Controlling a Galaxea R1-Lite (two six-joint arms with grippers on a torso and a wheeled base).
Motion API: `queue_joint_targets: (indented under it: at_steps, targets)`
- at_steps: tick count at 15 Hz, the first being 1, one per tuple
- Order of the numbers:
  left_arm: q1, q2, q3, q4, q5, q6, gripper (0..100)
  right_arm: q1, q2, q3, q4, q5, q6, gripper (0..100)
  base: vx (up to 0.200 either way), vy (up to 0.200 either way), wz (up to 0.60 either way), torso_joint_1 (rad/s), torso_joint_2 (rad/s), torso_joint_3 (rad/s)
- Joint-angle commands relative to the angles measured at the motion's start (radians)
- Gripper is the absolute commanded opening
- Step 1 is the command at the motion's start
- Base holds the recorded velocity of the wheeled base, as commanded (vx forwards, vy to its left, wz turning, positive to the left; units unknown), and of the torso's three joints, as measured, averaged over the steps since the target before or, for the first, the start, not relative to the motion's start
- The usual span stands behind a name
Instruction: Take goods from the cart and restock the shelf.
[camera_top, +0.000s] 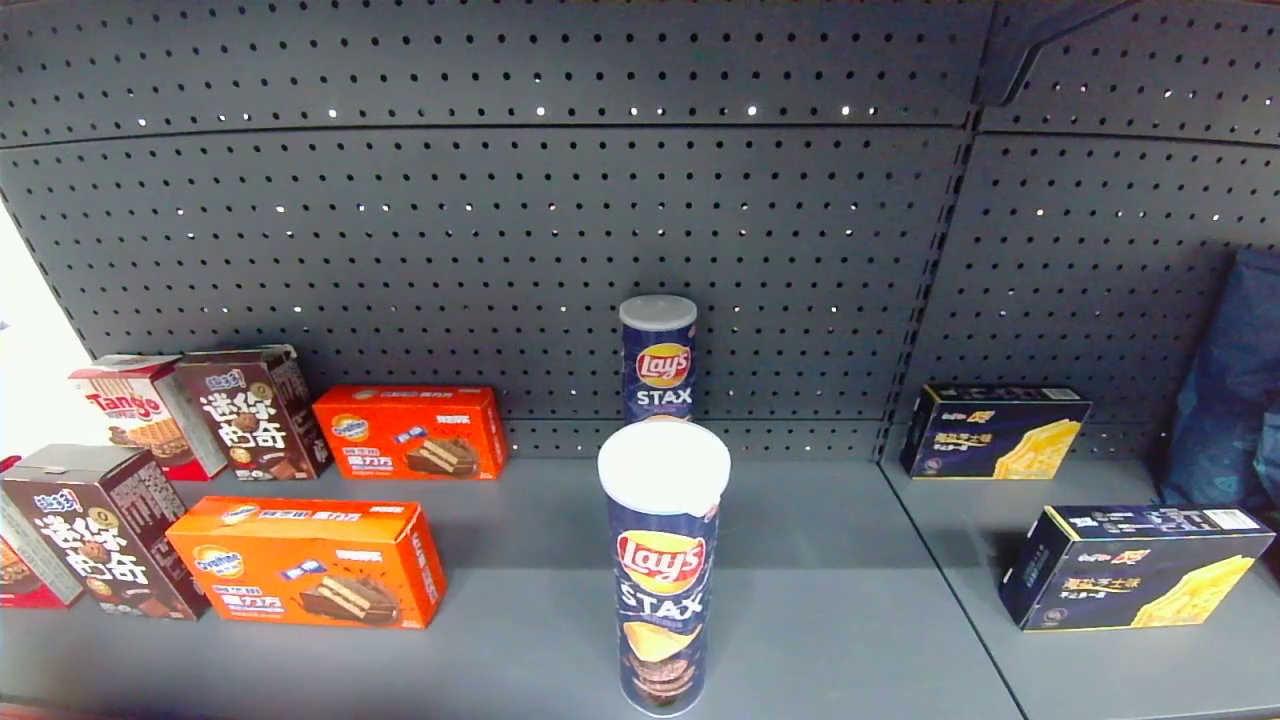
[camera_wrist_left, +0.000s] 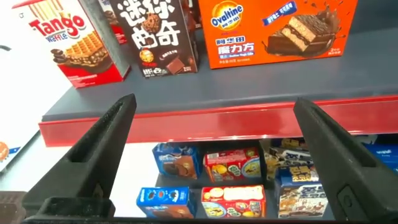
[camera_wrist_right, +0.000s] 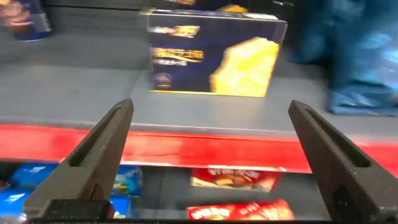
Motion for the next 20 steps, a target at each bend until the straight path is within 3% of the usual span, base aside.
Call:
queue_joint_targets:
  at_steps: [1,4,5,6,8,12,14,16,17,18,19,20]
  targets:
    - [-0.005,0.002,0.000,-0.001,-0.002,0.000,100,-0.002,-0.005,0.001,0.001,-0.028,0.039,100,0.000,0.000,0.00,0.000,0.00,0.000]
    - [-0.003,0.000,0.000,-0.001,-0.002,-0.001,100,-0.002,-0.005,0.003,0.001,-0.286,0.145,100,0.000,0.000,0.00,0.000,0.00,0.000]
    - [-0.003,-0.002,0.000,-0.001,-0.002,0.000,100,0.000,-0.005,0.003,0.001,-0.301,0.151,100,0.000,0.000,0.00,0.000,0.00,0.000]
    - [-0.003,0.000,0.000,-0.001,-0.002,-0.001,100,0.005,-0.008,0.003,0.001,-0.254,0.136,100,0.000,0.000,0.00,0.000,0.00,0.000]
    - [-0.006,-0.002,0.000,-0.001,-0.002,0.000,100,0.035,-0.055,0.003,0.073,-0.043,0.045,100,0.000,0.000,0.00,0.000,0.00,0.000]
    - [-0.009,-0.014,0.000,-0.001,-0.006,0.003,100,0.035,-0.055,0.003,0.065,-0.036,0.040,100,0.000,0.000,0.00,0.000,0.00,0.000]
    - [-0.011,-0.014,0.000,-0.001,-0.100,0.012,100,0.035,-0.055,0.003,0.065,-0.036,0.040,100,0.000,0.000,0.00,0.000,0.00,0.000]
    - [-0.020,0.009,-0.003,-0.001,-0.240,0.068,100,0.034,-0.055,0.003,0.065,-0.036,0.040,100,0.000,0.000,0.00,0.000,0.00,0.000]
    - [-0.034,0.034,-0.003,-0.001,-0.293,0.080,100,0.034,-0.055,0.003,0.065,-0.036,0.040,100,0.000,0.000,0.00,0.000,0.00,0.000]
    - [-0.054,0.032,0.000,-0.002,-0.345,0.077,100,0.035,-0.055,0.003,0.065,-0.036,0.040,100,0.000,0.000,0.00,0.000,0.00,0.000]
    - [-0.055,-0.014,0.004,-0.005,-0.375,0.026,100,0.035,-0.055,0.003,0.065,-0.036,0.040,100,0.000,0.000,0.00,0.000,0.00,0.000]
    - [-0.055,-0.014,0.003,-0.005,-0.378,0.006,100,0.034,-0.055,0.003,0.065,-0.036,0.040,100,0.000,0.000,0.00,0.000,0.00,0.000]
